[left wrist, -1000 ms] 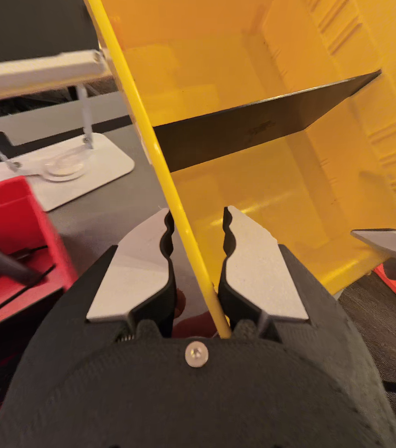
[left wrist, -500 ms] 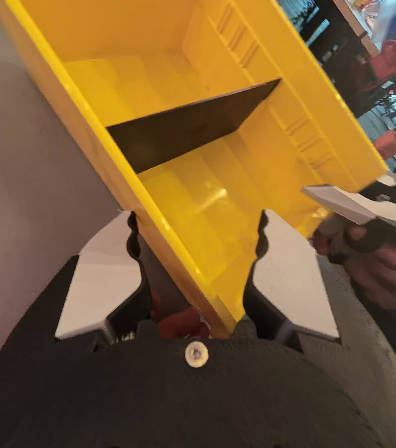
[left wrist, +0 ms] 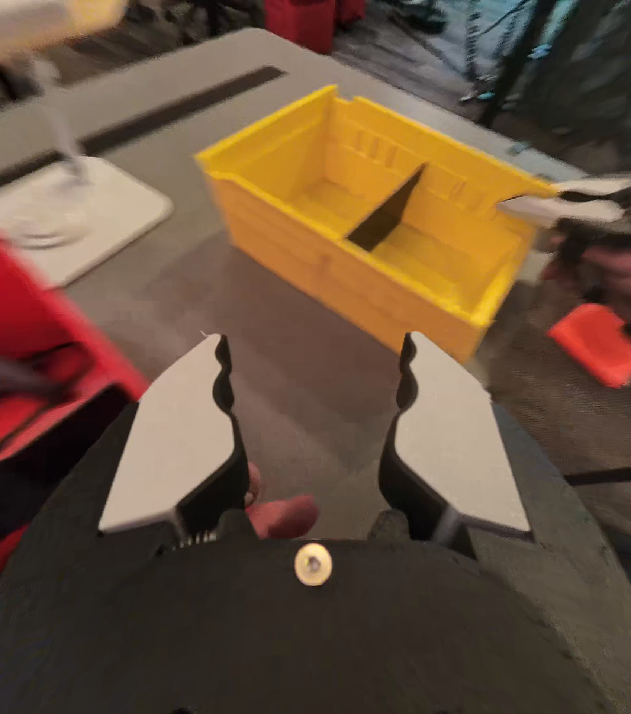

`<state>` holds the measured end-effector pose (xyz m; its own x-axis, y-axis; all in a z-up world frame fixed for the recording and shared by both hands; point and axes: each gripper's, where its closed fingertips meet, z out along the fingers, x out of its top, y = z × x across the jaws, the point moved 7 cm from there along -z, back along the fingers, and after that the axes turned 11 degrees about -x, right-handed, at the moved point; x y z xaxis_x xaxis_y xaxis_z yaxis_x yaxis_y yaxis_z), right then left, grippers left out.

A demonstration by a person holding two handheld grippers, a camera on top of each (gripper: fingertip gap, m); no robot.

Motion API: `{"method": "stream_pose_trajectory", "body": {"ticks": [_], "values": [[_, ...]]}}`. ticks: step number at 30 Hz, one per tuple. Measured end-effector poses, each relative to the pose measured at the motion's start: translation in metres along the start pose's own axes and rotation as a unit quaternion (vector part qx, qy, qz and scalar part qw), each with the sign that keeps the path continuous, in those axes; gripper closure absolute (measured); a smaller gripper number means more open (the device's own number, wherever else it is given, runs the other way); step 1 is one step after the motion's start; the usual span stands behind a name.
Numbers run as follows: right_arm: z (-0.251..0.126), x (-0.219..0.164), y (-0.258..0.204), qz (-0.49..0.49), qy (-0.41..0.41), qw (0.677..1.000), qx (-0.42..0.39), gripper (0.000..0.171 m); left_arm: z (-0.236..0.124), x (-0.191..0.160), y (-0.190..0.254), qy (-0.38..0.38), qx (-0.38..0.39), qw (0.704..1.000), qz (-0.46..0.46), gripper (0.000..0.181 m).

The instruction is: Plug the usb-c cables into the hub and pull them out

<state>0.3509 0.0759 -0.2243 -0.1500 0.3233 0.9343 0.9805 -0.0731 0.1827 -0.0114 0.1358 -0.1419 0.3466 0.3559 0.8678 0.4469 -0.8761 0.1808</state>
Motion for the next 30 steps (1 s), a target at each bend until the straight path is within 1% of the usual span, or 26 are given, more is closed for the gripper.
{"method": "stream_pose_trajectory", "body": {"ticks": [1, 2, 4, 5, 6, 7, 8, 10, 12, 13, 14, 15, 17, 18, 20, 23, 28, 30], "values": [[0.001, 0.0, 0.003, -0.005, -0.002, 1.0, -0.001, 0.169, -0.021, -0.003, -0.016, -0.004, 0.046, 0.999, 0.009, 0.095], [0.002, 0.0, 0.006, -0.005, -0.003, 1.0, -0.003, 0.169, -0.044, -0.006, -0.032, -0.003, 0.093, 0.996, 0.01, 0.098], [0.003, 0.0, 0.012, 0.0, -0.005, 1.0, -0.004, 0.169, -0.093, -0.01, -0.057, 0.029, 0.158, 0.987, -0.005, 0.101], [0.004, -0.001, 0.015, -0.001, -0.005, 1.0, -0.007, 0.169, -0.115, -0.017, -0.07, 0.024, 0.197, 0.98, -0.011, 0.101], [0.004, -0.001, 0.018, -0.002, -0.005, 1.0, -0.009, 0.169, -0.134, -0.027, -0.085, 0.008, 0.238, 0.971, -0.009, 0.1], [0.005, -0.002, 0.02, -0.001, -0.005, 1.0, -0.012, 0.169, -0.148, -0.042, -0.1, -0.022, 0.274, 0.961, -0.01, 0.095], [0.005, -0.002, 0.023, 0.001, -0.006, 1.0, -0.015, 0.169, -0.159, -0.061, -0.115, -0.065, 0.305, 0.95, -0.017, 0.088], [0.007, -0.002, 0.027, -0.002, -0.007, 1.0, -0.022, 0.169, -0.173, -0.096, -0.138, -0.119, 0.353, 0.928, -0.024, 0.085], [0.008, -0.002, 0.031, -0.005, -0.009, 1.0, -0.027, 0.168, -0.168, -0.12, -0.145, -0.141, 0.328, 0.932, -0.06, 0.085], [0.008, -0.002, 0.033, -0.006, -0.01, 0.999, -0.03, 0.168, -0.163, -0.129, -0.146, -0.159, 0.32, 0.932, -0.061, 0.09], [0.008, -0.002, 0.035, -0.007, -0.011, 0.999, -0.033, 0.168, -0.16, -0.136, -0.15, -0.177, 0.327, 0.927, -0.047, 0.099], [0.009, -0.003, 0.037, -0.008, -0.011, 0.999, -0.035, 0.168, -0.157, -0.138, -0.151, -0.176, 0.324, 0.929, -0.04, 0.114], [0.01, -0.003, 0.04, -0.009, -0.012, 0.999, -0.037, 0.168, -0.152, -0.138, -0.15, -0.156, 0.304, 0.938, -0.054, 0.156], [0.01, -0.003, 0.042, -0.01, -0.012, 0.999, -0.038, 0.168, -0.153, -0.139, -0.151, -0.151, 0.311, 0.937, -0.056, 0.159], [0.011, -0.004, 0.047, -0.01, -0.014, 0.999, -0.038, 0.168, -0.155, -0.14, -0.152, -0.144, 0.294, 0.943, -0.061, 0.163], [0.013, -0.006, 0.055, -0.01, -0.014, 0.999, -0.04, 0.168, -0.169, -0.145, -0.153, -0.127, 0.292, 0.943, -0.097, 0.167], [0.015, -0.009, 0.074, -0.006, -0.017, 0.999, -0.042, 0.168, -0.211, -0.164, -0.154, -0.127, 0.301, 0.937, -0.125, 0.168], [0.016, -0.01, 0.084, 0.0, -0.018, 0.999, -0.046, 0.168, -0.231, -0.175, -0.154, -0.113, 0.308, 0.931, -0.16, 0.169]]}}
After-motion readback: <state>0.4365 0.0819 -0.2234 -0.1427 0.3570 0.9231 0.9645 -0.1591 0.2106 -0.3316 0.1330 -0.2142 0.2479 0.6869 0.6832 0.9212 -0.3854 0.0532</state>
